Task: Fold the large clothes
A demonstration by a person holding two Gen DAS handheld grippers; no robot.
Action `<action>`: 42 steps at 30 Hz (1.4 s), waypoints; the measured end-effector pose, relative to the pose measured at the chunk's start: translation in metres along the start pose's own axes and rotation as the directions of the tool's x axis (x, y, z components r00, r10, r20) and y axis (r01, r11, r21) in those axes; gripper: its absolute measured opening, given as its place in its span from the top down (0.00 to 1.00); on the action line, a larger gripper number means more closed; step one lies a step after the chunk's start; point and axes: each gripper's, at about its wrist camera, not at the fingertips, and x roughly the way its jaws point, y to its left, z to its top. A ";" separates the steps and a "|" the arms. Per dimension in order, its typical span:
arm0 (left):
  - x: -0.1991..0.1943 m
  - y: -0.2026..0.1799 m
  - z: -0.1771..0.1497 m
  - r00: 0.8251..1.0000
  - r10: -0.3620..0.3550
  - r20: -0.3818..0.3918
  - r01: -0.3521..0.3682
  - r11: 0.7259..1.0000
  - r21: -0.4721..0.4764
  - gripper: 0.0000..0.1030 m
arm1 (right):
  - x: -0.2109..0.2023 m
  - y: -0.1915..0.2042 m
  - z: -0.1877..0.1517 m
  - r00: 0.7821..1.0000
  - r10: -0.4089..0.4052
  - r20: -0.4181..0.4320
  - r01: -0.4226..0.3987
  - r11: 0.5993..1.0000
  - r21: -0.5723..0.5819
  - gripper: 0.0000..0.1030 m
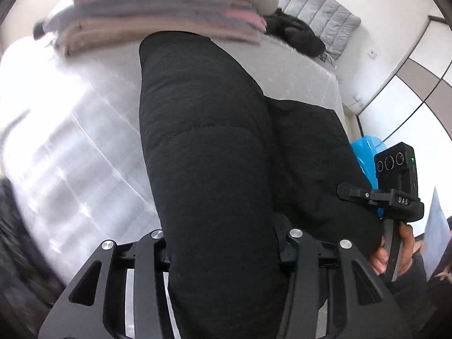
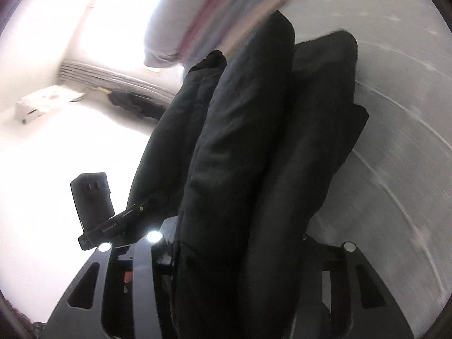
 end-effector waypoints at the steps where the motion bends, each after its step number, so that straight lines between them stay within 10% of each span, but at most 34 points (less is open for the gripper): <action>1: -0.008 0.009 0.008 1.000 0.010 0.018 -0.010 1.000 -0.003 0.60 | 0.010 0.008 0.010 1.000 0.023 0.008 -0.023 1.000 -0.008 0.54; 10: -0.031 0.169 0.076 0.991 0.089 0.097 -0.078 0.990 -0.116 0.56 | 0.164 0.066 0.097 0.998 0.023 -0.056 -0.027 0.997 -0.073 0.52; 14: 0.029 0.259 0.071 0.993 0.100 -0.058 -0.113 0.948 -0.296 0.35 | 0.254 0.028 0.106 0.967 -0.185 -0.175 0.184 0.983 -0.022 0.33; 18: 0.016 0.287 0.049 0.999 0.012 0.047 0.006 0.927 -0.376 0.28 | 0.249 0.005 0.100 0.977 -0.110 -0.185 0.116 0.993 0.021 0.27; 22: -0.024 0.275 0.039 0.975 0.204 0.088 -0.161 0.921 -0.356 0.18 | 0.212 0.016 0.094 0.970 -0.200 -0.137 0.199 0.980 -0.020 0.22; 25: -0.048 0.245 0.024 0.929 0.356 0.096 -0.300 0.881 -0.367 0.11 | 0.173 0.070 0.071 0.894 -0.445 0.053 0.447 0.876 -0.180 0.19; 29: -0.056 0.197 0.000 0.909 0.406 0.093 -0.356 0.873 -0.333 0.09 | 0.146 0.128 0.022 0.804 -0.524 0.281 0.593 0.743 -0.310 0.07; 32: -0.066 0.166 -0.027 0.891 0.441 0.106 -0.386 0.861 -0.330 0.09 | 0.157 0.159 -0.014 0.661 -0.634 0.402 0.750 0.543 -0.377 0.07; 35: -0.076 0.139 -0.047 0.872 0.464 0.154 -0.392 0.852 -0.348 0.08 | 0.169 0.169 -0.050 0.689 -0.611 0.389 0.723 0.546 -0.423 0.07; 42: -0.072 0.119 -0.055 0.820 0.548 0.165 -0.493 0.823 -0.283 0.08 | 0.183 0.177 -0.073 0.648 -0.653 0.392 0.760 0.524 -0.384 0.07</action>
